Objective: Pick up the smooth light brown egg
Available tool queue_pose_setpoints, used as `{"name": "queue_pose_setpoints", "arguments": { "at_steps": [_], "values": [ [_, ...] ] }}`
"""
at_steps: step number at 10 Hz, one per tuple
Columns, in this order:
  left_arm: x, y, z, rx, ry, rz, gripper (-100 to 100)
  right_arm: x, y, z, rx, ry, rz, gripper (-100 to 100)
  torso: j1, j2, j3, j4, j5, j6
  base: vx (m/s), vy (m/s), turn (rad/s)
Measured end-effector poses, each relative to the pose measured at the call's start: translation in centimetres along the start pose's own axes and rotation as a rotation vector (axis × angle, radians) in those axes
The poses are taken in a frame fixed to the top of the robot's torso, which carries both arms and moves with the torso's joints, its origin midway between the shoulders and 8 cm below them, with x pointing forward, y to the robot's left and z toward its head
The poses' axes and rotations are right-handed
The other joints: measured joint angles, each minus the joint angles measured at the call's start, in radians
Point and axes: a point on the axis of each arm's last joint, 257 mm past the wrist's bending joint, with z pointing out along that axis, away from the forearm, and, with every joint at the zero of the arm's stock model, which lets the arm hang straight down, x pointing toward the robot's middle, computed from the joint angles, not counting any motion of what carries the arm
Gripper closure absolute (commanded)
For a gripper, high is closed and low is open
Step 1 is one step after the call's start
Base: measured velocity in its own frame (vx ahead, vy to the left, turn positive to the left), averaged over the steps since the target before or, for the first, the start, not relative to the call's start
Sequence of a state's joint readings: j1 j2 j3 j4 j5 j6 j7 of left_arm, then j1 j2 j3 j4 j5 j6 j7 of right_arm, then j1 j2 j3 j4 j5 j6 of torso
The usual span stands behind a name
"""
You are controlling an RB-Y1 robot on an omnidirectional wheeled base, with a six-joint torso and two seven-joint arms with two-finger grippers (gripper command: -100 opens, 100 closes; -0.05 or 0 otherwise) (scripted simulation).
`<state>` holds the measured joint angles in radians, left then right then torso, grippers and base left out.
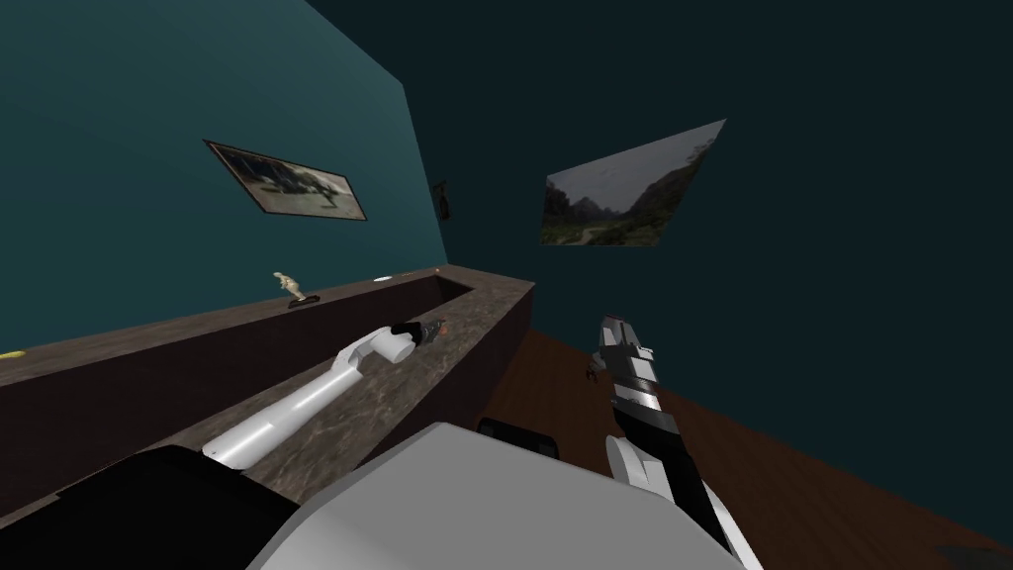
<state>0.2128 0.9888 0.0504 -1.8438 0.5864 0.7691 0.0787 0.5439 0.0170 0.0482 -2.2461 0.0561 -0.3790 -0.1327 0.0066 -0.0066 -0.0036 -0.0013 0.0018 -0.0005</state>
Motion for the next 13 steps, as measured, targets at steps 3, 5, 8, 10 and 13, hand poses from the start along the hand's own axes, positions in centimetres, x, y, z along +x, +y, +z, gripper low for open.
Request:
{"name": "queue_pose_setpoints", "arguments": {
  "at_steps": [3,5,8,10,13],
  "values": [
    [-0.8,2.5,0.2,-0.092,-0.014,-0.001,-100,0.0,0.0,0.0,0.000,0.000,0.000,0,-0.001,0.001,0.000,0.000,0.000,0.000,0.057,0.082,-0.136],
    [-1.4,4.5,0.3,-0.166,-0.023,-0.004,-100,0.0,0.0,0.0,0.000,0.000,0.000,0,-0.001,-0.001,-0.001,0.000,0.000,0.000,0.079,0.093,-0.125],
    [-1.1,7.2,0.6,-0.237,-0.024,-0.008,0,0.0,0.0,0.0,0.000,0.000,0.000,0,-0.005,0.001,0.001,0.000,-0.001,-0.001,0.031,0.034,-0.032],
    [-1.7,7.5,0.7,-0.242,-0.033,-0.018,-100,0.0,0.0,0.0,0.000,0.000,0.000,0,-0.007,0.005,0.003,0.001,-0.002,0.000,-0.041,-0.004,-0.183],
    [-3.4,8.8,1.3,-0.254,-0.059,-0.048,-100,0.0,0.0,0.0,0.000,0.000,0.000,0,-0.007,0.007,0.004,0.002,-0.001,0.000,-0.056,-0.005,-0.128]
  ]
}}
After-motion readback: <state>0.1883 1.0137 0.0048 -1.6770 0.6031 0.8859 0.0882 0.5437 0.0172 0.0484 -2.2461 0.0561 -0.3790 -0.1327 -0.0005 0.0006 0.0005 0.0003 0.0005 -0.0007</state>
